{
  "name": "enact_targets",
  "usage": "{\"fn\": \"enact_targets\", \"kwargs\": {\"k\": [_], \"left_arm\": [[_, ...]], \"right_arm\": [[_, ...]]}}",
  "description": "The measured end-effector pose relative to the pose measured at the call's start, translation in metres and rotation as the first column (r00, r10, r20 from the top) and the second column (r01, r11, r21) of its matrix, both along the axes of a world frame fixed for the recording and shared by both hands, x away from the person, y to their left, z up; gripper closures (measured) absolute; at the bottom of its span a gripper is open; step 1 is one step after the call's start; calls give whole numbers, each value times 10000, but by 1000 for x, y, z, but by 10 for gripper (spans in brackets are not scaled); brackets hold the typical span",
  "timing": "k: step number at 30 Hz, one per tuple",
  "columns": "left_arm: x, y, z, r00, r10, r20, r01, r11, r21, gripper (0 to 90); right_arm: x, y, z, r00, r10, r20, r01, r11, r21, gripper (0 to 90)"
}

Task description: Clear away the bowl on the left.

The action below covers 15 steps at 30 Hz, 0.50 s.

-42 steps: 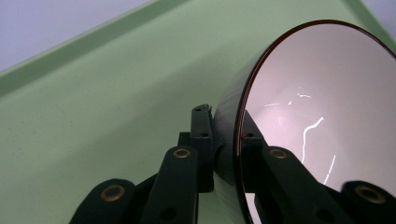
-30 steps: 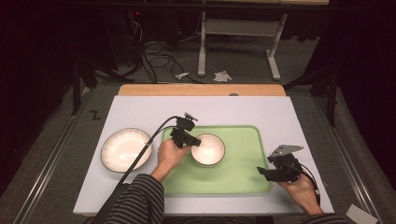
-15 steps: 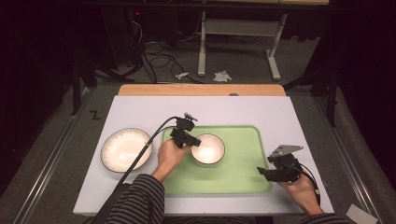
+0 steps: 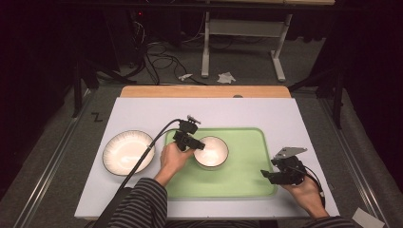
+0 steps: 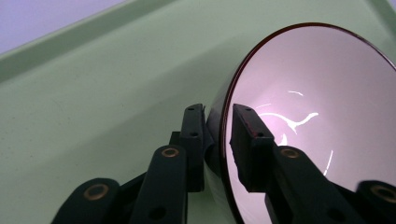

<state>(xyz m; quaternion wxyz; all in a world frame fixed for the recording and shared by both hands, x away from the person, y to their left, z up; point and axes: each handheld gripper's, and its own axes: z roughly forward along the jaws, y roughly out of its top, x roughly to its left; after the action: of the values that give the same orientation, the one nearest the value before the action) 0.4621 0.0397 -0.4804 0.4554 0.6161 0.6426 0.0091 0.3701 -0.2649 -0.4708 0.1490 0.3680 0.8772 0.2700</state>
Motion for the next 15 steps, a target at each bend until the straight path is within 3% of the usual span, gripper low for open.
{"fn": "enact_targets", "kwargs": {"k": [8,15], "left_arm": [[-2,6,13,9980,222,587,-220,9998,-34,543],[-6,20,30,9918,398,1217,-392,9992,-67,484]], "right_arm": [[0,0,0,10000,51,-47,-51,10000,4,417],[2,-1,0,9999,107,-123,-107,9999,-2,417]]}}
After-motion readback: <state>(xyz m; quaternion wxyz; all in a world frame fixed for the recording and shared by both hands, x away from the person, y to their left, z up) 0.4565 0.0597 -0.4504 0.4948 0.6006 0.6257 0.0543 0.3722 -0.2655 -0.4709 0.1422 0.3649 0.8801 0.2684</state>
